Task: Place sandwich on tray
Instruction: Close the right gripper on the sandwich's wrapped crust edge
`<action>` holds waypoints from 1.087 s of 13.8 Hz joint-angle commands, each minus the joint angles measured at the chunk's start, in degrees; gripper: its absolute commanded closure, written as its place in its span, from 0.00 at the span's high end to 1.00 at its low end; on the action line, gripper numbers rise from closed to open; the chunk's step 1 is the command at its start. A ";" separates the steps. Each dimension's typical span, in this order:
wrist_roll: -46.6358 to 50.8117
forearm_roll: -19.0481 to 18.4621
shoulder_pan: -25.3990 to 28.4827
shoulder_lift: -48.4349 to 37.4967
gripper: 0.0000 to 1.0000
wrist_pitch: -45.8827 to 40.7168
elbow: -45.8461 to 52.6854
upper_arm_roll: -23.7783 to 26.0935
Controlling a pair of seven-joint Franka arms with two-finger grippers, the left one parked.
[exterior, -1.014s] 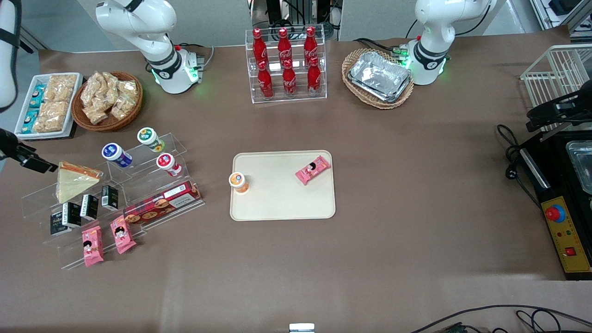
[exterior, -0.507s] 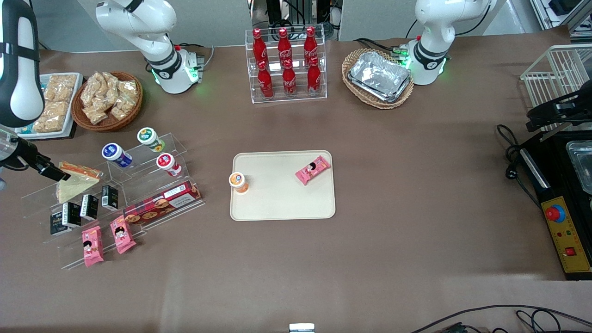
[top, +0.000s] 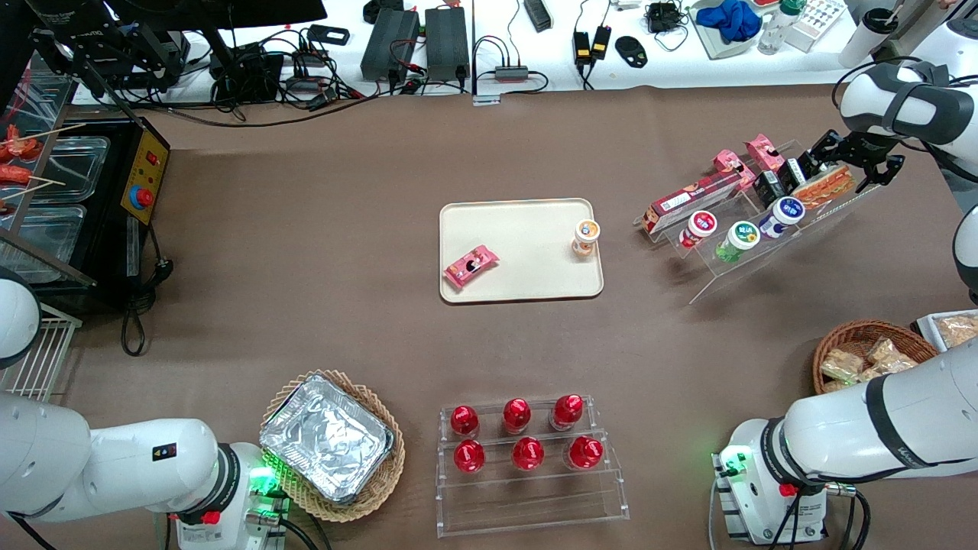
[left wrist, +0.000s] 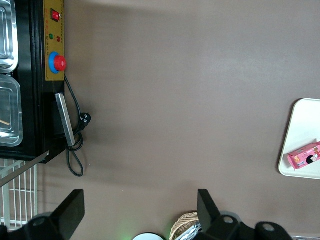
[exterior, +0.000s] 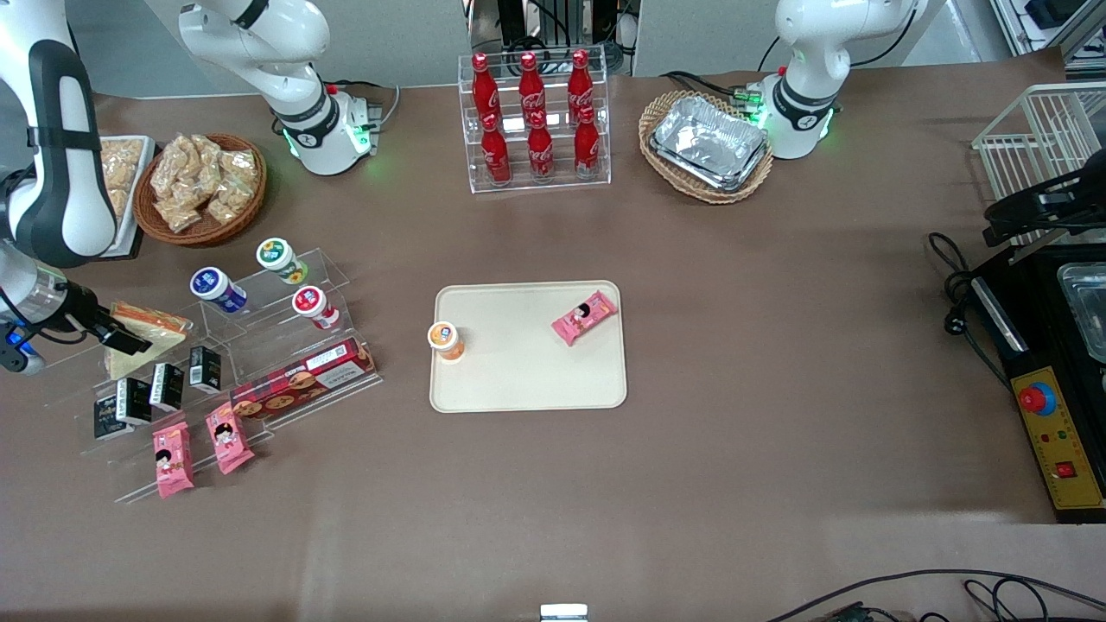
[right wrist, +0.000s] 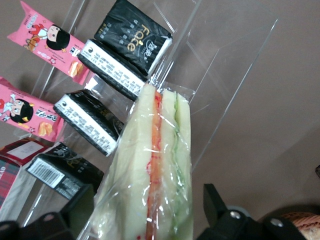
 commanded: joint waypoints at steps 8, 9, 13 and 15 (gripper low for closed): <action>-4.75 0.66 0.40 -1.22 0.00 -2.05 -0.22 0.31; -4.84 0.66 0.48 -1.30 0.00 -2.05 0.04 0.40; -4.23 0.66 1.97 -0.60 0.00 -13.45 8.90 0.93; -4.31 0.74 2.77 -0.60 0.00 -18.90 13.12 0.93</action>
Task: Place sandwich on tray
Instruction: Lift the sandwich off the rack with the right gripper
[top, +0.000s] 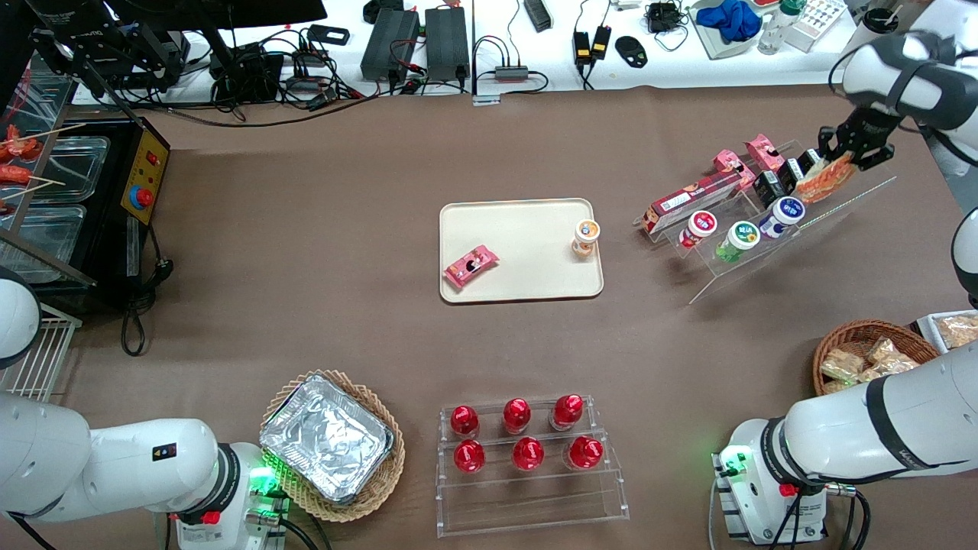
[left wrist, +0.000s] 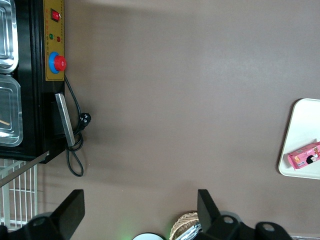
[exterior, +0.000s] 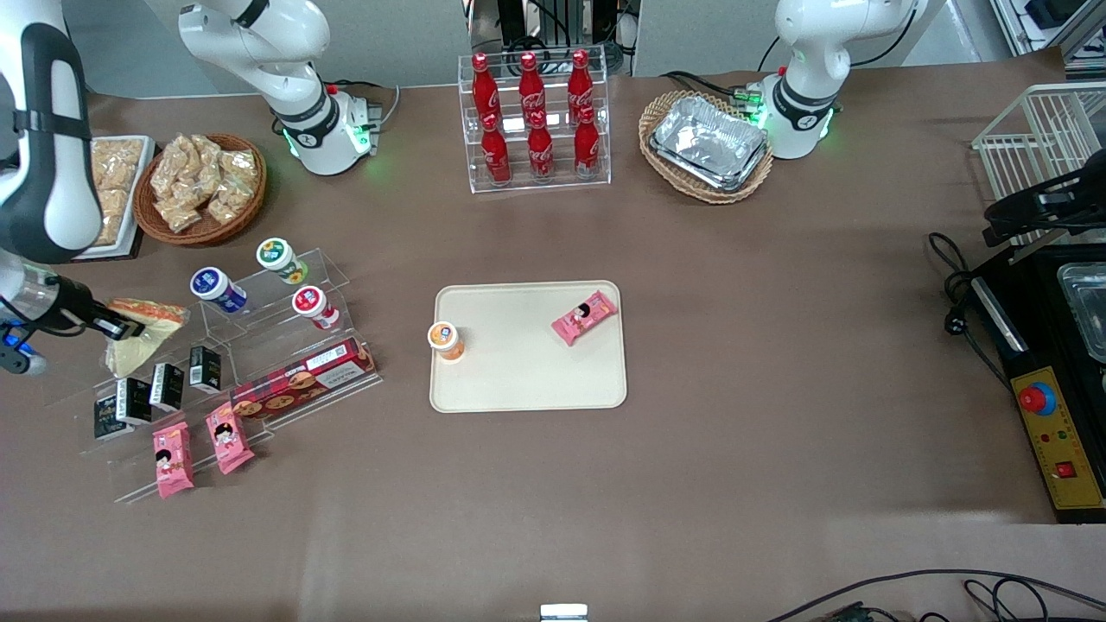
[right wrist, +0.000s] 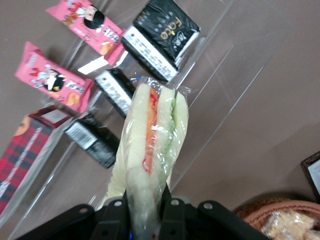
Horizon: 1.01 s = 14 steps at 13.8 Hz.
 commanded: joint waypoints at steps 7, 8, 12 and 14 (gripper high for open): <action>15.62 0.75 11.69 -0.06 0.00 -24.06 18.97 0.05; 20.20 0.83 14.06 -0.06 0.00 -24.77 19.15 0.05; 37.94 3.81 23.20 0.12 0.00 -24.95 19.15 0.14; 47.70 4.78 28.39 1.78 0.00 -23.90 19.15 0.14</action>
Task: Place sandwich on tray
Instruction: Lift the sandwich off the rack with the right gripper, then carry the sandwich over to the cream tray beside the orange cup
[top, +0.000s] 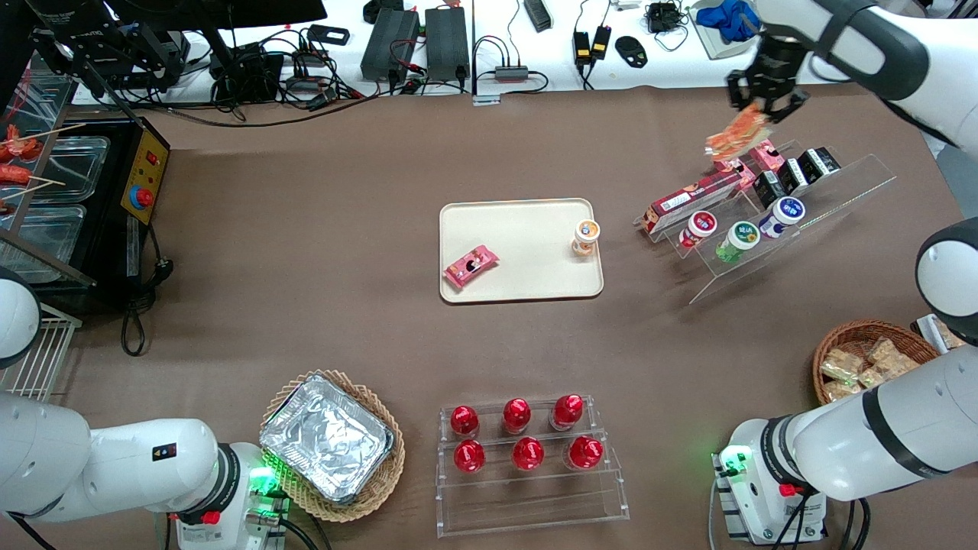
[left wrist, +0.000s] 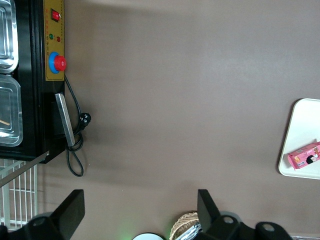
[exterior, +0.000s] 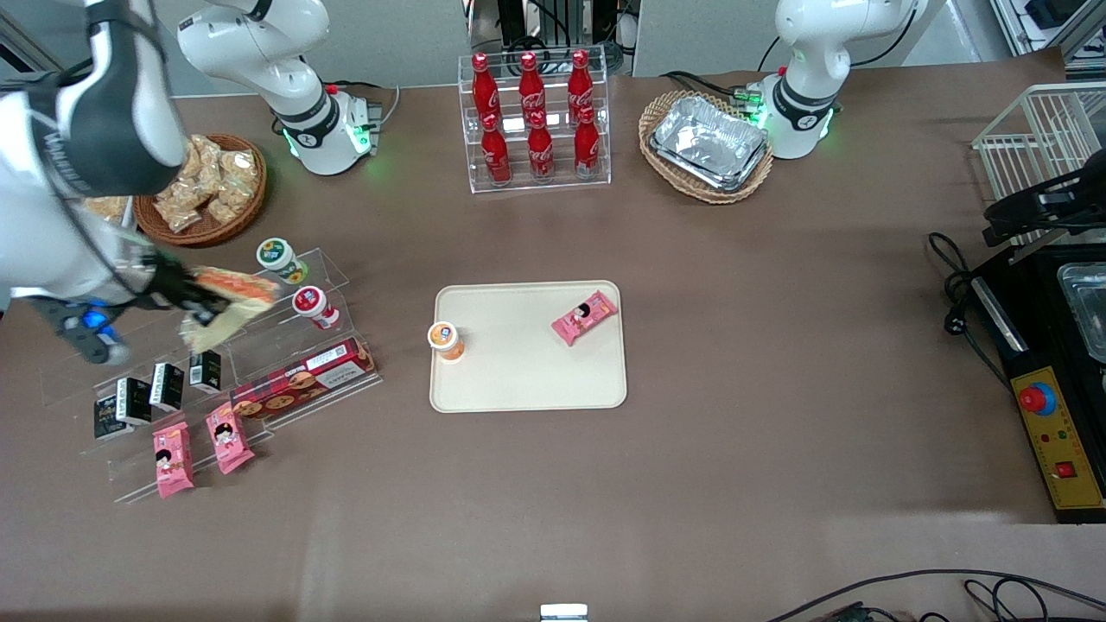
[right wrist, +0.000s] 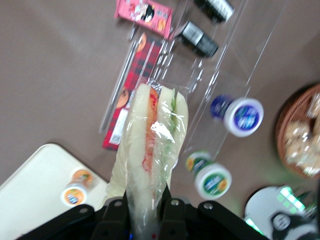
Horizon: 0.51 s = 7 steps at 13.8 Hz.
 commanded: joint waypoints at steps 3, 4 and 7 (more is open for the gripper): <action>19.53 3.41 9.83 4.27 0.00 2.32 1.47 -0.72; 21.64 4.55 10.98 4.88 0.00 3.99 1.39 -0.72; 29.46 6.23 15.45 8.04 0.00 7.60 1.39 -0.72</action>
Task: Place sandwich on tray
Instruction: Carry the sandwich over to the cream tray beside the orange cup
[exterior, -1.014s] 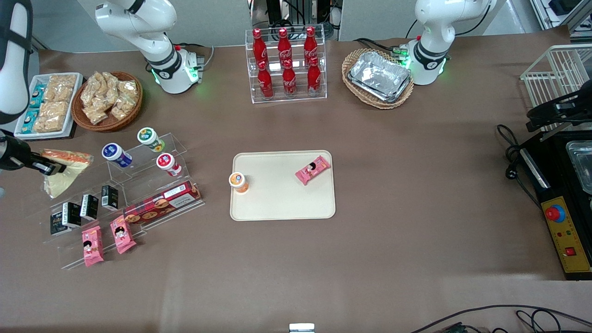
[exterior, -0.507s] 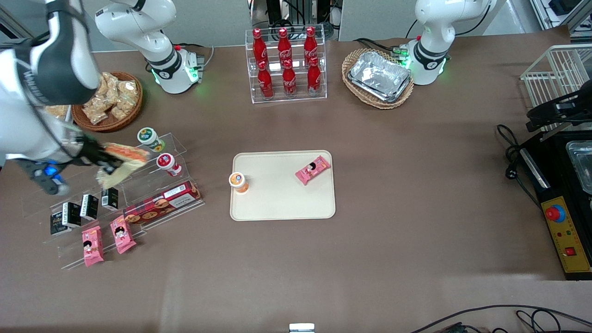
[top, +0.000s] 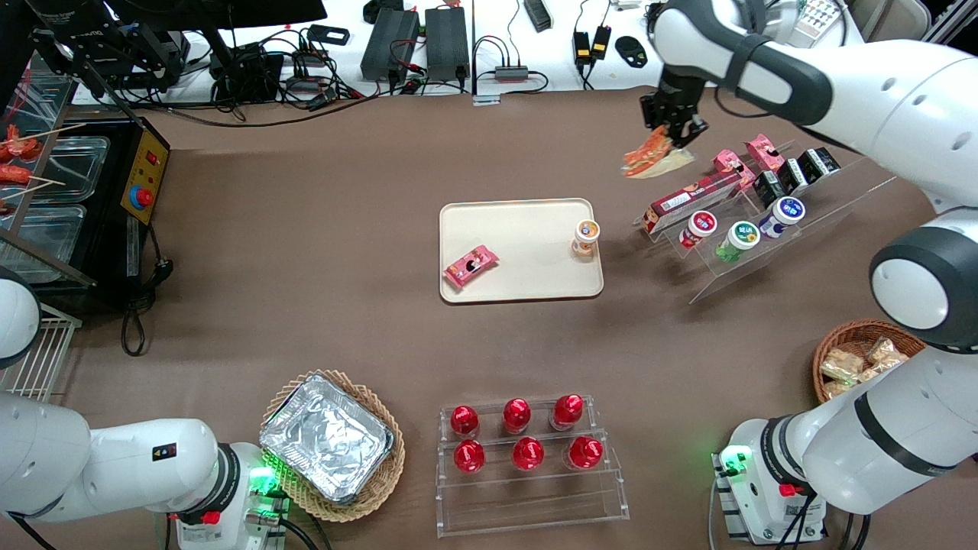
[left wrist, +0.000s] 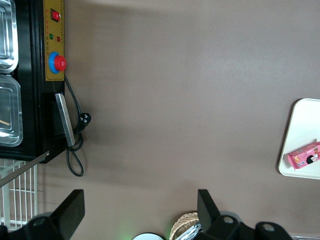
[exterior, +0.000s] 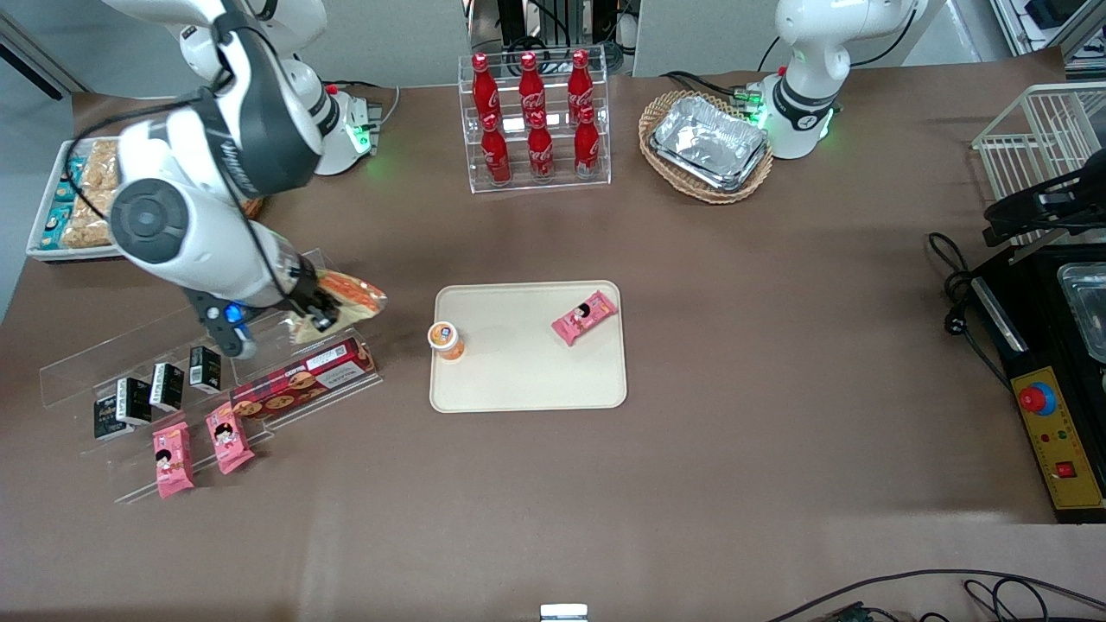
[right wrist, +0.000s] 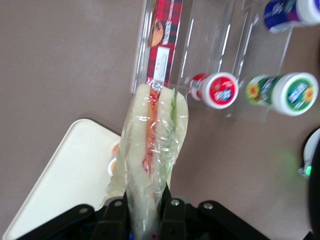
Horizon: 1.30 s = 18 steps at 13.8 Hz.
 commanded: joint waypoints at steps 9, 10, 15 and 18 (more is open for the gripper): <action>25.55 5.96 12.88 14.03 0.00 17.82 1.34 -0.74; 26.96 6.05 13.67 15.26 0.00 19.49 1.34 -0.74; 34.60 5.88 16.49 21.50 0.00 26.97 3.61 -0.74; 37.07 5.88 18.16 26.25 0.00 29.42 6.43 -0.74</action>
